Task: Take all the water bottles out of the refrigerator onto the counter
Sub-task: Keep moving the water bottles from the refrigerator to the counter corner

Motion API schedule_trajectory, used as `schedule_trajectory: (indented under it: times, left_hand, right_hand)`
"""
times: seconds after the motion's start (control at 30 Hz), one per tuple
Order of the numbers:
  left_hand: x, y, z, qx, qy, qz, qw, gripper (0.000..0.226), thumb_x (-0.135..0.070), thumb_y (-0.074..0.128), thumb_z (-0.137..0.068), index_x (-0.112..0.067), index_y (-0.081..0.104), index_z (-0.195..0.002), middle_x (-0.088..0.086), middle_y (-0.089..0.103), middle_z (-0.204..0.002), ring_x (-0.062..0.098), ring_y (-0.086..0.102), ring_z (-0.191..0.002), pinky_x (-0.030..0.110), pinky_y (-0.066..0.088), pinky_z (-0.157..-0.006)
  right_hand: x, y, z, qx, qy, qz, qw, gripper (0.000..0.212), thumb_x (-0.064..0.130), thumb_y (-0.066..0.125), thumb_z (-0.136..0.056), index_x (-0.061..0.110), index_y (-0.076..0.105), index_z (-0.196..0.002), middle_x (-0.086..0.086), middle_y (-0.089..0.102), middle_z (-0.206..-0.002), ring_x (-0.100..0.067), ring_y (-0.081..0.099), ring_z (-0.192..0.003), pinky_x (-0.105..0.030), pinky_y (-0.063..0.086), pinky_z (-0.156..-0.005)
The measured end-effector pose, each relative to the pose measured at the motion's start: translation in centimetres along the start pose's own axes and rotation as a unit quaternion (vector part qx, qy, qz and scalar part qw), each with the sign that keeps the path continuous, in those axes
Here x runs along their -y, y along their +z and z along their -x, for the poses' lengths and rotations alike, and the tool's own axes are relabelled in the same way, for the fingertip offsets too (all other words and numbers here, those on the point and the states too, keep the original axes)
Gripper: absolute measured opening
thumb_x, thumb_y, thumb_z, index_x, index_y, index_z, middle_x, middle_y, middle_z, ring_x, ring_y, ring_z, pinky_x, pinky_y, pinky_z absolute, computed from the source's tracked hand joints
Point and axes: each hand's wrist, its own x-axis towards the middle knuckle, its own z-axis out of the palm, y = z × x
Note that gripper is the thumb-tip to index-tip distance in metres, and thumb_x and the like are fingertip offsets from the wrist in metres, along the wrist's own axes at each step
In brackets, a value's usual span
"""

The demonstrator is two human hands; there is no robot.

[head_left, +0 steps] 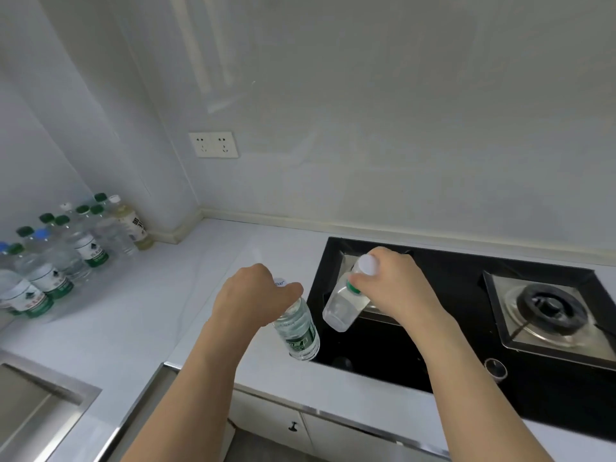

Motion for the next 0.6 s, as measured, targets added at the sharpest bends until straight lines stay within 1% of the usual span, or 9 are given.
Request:
schedule_trajectory:
  times: [0.1, 0.23, 0.3, 0.37, 0.47, 0.6]
  left_hand:
    - [-0.2, -0.1, -2.0, -0.015, -0.002, 0.004, 1.000, 0.036, -0.045, 0.055, -0.070, -0.013, 0.040, -0.066, 0.002, 0.051, -0.057, 0.020, 0.042, -0.051, 0.027, 0.036, -0.053]
    - [-0.2, -0.6, -4.8, -0.006, -0.008, 0.002, 1.000, 0.035, -0.045, 0.054, -0.069, -0.012, 0.042, -0.065, 0.003, 0.056, -0.059, 0.020, 0.047, -0.052, 0.026, 0.039, -0.054]
    - [0.2, -0.8, -6.5, 0.005, -0.010, -0.003, 1.000, 0.035, -0.045, 0.054, -0.069, -0.012, 0.043, -0.064, 0.002, 0.058, -0.058, 0.020, 0.048, -0.051, 0.026, 0.040, -0.054]
    - [1.1, -0.8, -8.4, 0.016, -0.009, -0.005, 1.000, 0.035, -0.046, 0.053, -0.068, -0.013, 0.043, -0.063, 0.002, 0.057, -0.057, 0.020, 0.049, -0.051, 0.026, 0.040, -0.054]
    - [3.1, -0.8, -10.9, 0.028, -0.012, -0.001, 1.000, 0.036, -0.046, 0.054, -0.068, -0.012, 0.046, -0.064, 0.003, 0.061, -0.061, 0.019, 0.050, -0.052, 0.026, 0.041, -0.054]
    - [6.6, -1.9, -15.1, 0.036, -0.015, 0.009, 0.999, 0.036, -0.046, 0.055, -0.068, -0.011, 0.048, -0.065, 0.003, 0.062, -0.063, 0.019, 0.052, -0.054, 0.026, 0.041, -0.055]
  right_hand:
    - [0.0, 0.4, -2.0, -0.001, 0.003, -0.003, 1.000, 0.023, 0.035, 0.064, -0.078, 0.023, 0.058, -0.097, 0.004, 0.062, -0.089, -0.021, 0.060, -0.081, -0.041, 0.053, -0.076]
    - [0.2, 1.3, -4.5, 0.008, 0.000, 0.032, 0.999, 0.025, 0.039, 0.062, -0.078, 0.026, 0.057, -0.100, 0.006, 0.061, -0.093, -0.020, 0.058, -0.086, -0.036, 0.051, -0.075]
    - [0.6, 2.1, -5.8, 0.018, 0.000, 0.025, 1.000, 0.025, 0.038, 0.062, -0.079, 0.025, 0.057, -0.099, 0.005, 0.061, -0.092, -0.019, 0.058, -0.085, -0.036, 0.051, -0.073]
    - [1.3, 3.4, -7.3, 0.024, 0.001, 0.021, 0.999, 0.024, 0.036, 0.063, -0.079, 0.023, 0.058, -0.099, 0.005, 0.061, -0.090, -0.019, 0.058, -0.082, -0.036, 0.051, -0.072]
    - [2.7, 5.6, -9.3, 0.028, -0.002, 0.025, 0.999, 0.022, 0.034, 0.063, -0.080, 0.022, 0.058, -0.097, 0.006, 0.061, -0.086, -0.019, 0.058, -0.081, -0.034, 0.050, -0.069]
    - [5.7, 9.7, -12.6, 0.046, -0.007, 0.029, 0.998, 0.022, 0.037, 0.063, -0.077, 0.022, 0.057, -0.093, 0.004, 0.061, -0.087, -0.020, 0.058, -0.080, -0.033, 0.049, -0.066]
